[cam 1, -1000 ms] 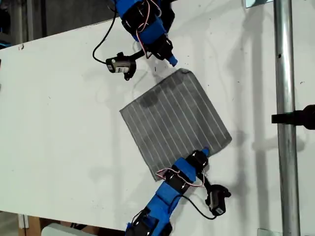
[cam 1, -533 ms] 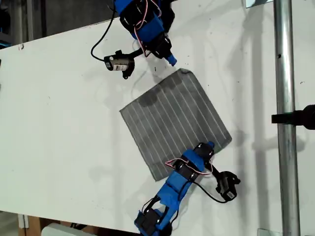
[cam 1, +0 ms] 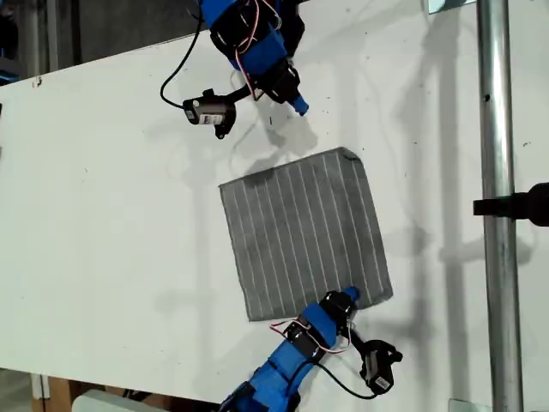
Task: Grasp corners of a towel and fold twice.
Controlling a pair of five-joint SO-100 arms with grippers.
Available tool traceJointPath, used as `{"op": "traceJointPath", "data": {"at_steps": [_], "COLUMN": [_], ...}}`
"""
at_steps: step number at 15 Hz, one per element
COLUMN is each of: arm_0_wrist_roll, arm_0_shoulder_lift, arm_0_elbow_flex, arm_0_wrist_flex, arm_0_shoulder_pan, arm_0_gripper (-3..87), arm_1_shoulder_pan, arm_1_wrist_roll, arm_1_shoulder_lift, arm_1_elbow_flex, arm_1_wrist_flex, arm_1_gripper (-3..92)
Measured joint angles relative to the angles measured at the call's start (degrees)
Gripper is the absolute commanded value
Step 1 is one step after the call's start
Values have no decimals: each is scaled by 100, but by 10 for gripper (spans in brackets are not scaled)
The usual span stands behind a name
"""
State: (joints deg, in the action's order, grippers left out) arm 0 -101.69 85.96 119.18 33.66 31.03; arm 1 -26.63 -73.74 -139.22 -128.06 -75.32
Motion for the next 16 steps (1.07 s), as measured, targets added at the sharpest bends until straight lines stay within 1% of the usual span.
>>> {"op": "traceJointPath", "data": {"at_steps": [3,5,6,8,10,11,12,13,14,15,16], "arm_0_wrist_roll": [264,624,861,1397,1942,2171,2355,2338,2101,1846,1687], "arm_0_shoulder_lift": [1028,1354,1424,1450,1450,1450,1477,1644,2004,2593,3313], "arm_0_elbow_flex": [1046,1090,1055,563,-396,-967,-1573,-1986,-2021,-1617,-879], "arm_0_wrist_flex": [35,308,352,439,791,1283,1916,2733,3533,3894,3981], "arm_0_shoulder_pan": [-316,-589,-650,-483,-79,123,299,413,396,246,-35], "arm_0_gripper": [-29,-29,-29,-29,-29,-29,-29,-29,-29,-29,-29], "arm_1_shoulder_pan": [0,0,0,0,-9,-26,-18,-18,35,229,422], "arm_1_wrist_roll": [0,0,0,0,0,0,0,0,18,9,9], "arm_1_shoulder_lift": [-18,-105,-132,-211,-237,-237,-299,-492,-861,-1327,-1811], "arm_1_elbow_flex": [-35,-141,-149,-149,-149,-149,-149,-193,-360,-554,-773], "arm_1_wrist_flex": [18,44,53,88,193,202,193,149,0,-237,-483], "arm_1_gripper": [-2,-2,-2,-2,-2,-2,-2,-2,-2,-2,-2]}}
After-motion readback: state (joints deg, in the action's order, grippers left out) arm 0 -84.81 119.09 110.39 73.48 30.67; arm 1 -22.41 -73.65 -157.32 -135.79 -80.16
